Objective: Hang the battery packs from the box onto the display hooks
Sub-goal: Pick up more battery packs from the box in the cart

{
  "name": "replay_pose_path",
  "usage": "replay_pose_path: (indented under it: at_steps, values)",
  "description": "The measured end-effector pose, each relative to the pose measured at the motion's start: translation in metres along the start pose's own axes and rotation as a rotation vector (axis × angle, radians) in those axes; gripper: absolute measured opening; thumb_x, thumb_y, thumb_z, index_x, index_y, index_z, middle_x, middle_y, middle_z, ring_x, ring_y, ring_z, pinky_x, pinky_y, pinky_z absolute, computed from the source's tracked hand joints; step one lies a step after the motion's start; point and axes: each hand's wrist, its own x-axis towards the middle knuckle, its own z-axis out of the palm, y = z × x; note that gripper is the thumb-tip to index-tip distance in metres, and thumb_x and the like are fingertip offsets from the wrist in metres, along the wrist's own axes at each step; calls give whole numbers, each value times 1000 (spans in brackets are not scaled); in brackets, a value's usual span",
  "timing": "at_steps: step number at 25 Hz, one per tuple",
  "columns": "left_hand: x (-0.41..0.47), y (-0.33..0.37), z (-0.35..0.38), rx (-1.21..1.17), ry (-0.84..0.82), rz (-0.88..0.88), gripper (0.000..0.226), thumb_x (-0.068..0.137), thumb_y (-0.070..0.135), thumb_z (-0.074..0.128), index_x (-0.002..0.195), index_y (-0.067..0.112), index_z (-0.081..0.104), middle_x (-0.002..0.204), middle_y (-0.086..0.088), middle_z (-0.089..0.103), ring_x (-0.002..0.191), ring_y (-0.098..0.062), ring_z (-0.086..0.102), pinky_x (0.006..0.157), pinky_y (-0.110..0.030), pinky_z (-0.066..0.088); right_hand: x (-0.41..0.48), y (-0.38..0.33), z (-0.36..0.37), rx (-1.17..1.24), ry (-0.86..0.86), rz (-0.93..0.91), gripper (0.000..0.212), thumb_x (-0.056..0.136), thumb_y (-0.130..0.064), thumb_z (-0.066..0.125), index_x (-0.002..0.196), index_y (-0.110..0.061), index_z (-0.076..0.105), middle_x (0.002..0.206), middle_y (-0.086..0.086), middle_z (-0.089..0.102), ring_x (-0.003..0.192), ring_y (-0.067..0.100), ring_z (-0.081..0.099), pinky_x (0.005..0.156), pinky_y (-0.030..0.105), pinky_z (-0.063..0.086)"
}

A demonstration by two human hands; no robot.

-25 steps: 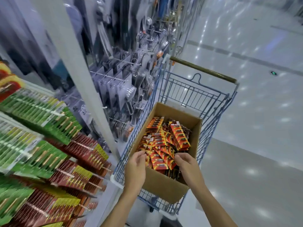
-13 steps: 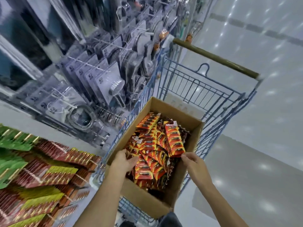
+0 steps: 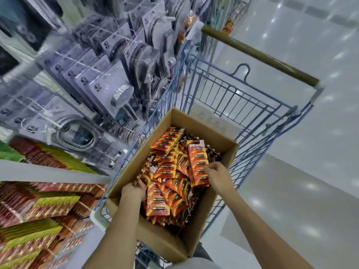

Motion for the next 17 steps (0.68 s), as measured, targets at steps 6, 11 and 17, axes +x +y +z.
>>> replay_pose_path:
  at_steps: [6,11,17]
  values:
    - [-31,-21,-16,-284,-292,-133,26,97,1,64,122,-2,58,127,-21,58,116,-32,61,92,-37,59,59,-12,25,-239,-5,47,52,94,-36,66,132,-7,46,132,15,58,126,34,50,107,43,40]
    - [-39,-31,-30,209,-471,6,54,78,-7,80,126,8,61,120,-18,70,110,-34,66,88,-46,58,70,-10,47,-434,24,32,83,86,-49,75,146,-7,36,147,16,46,141,39,34,112,47,37]
    - [-49,-34,-43,188,-615,49,37,89,18,77,124,15,64,106,-12,80,96,-30,77,84,-49,60,40,10,48,-201,40,-30,88,70,-54,85,133,-18,36,129,7,57,118,30,59,103,49,48]
